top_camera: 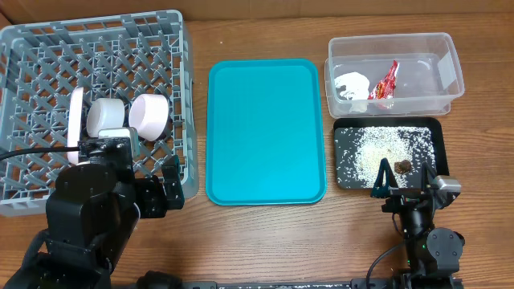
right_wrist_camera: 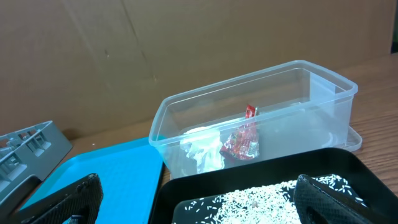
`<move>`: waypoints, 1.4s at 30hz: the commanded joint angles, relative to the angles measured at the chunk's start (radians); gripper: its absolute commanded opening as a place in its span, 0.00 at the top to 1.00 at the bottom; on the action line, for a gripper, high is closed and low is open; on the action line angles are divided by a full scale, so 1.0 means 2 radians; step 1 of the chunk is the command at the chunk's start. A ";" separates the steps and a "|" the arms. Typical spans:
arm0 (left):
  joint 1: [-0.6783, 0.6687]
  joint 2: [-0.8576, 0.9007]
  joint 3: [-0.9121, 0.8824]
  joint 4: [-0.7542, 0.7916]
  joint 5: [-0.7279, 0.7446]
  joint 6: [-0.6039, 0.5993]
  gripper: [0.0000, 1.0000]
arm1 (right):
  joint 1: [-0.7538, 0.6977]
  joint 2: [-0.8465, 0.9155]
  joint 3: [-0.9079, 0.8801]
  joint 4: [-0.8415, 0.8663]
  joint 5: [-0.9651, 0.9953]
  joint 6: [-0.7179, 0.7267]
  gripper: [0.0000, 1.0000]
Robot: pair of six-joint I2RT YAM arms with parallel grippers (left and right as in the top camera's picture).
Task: Sort waste into correct bins and load items into the dishwasher
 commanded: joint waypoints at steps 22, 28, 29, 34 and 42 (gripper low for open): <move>0.139 -0.278 -0.426 0.472 0.064 0.095 0.00 | -0.001 -0.003 -0.005 0.003 0.000 -0.004 0.00; 0.142 -0.396 -0.537 0.505 0.063 0.094 0.00 | -0.001 -0.003 -0.005 0.003 0.000 -0.004 0.00; 0.142 -0.410 -0.551 0.508 0.066 0.095 0.00 | -0.001 -0.003 -0.005 0.003 0.000 -0.004 0.00; 0.142 -0.415 -0.607 0.535 0.071 0.095 0.00 | -0.001 -0.003 -0.005 0.003 0.000 -0.004 0.00; 0.141 -0.415 -0.699 0.615 0.071 0.095 0.00 | -0.001 -0.003 -0.005 0.003 0.000 -0.004 0.00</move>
